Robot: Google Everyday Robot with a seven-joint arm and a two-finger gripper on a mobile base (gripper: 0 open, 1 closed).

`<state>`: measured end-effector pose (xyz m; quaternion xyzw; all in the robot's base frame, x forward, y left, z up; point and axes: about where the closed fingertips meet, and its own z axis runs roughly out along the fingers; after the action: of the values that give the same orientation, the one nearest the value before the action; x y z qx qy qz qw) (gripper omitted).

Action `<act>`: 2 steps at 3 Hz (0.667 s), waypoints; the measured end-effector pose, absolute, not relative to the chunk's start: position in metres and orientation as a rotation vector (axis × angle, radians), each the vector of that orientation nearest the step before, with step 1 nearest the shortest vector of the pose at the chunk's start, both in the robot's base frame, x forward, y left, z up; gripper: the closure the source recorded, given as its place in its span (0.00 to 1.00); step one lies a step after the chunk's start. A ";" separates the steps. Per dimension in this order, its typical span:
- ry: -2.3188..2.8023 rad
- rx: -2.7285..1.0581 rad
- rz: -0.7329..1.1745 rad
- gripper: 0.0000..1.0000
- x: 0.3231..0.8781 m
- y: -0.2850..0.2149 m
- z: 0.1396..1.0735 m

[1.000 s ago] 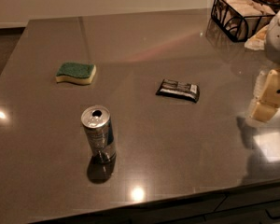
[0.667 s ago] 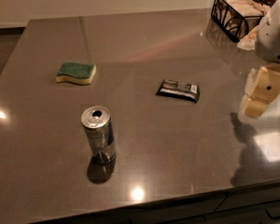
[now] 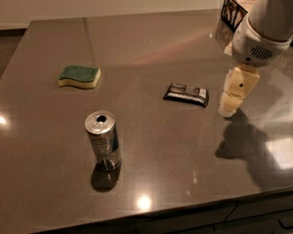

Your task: Pick rxbar chocolate

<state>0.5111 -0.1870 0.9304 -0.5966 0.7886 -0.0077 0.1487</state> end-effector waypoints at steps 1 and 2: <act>2.263 -1.714 0.029 0.00 0.535 -0.171 0.906; 2.271 -1.726 0.106 0.00 0.553 -0.154 0.882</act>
Offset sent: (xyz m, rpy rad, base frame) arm 0.0624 0.0517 -0.0757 0.1018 0.1192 0.0290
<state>0.5531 -0.1538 0.8821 -0.5986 0.7873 0.0369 0.1431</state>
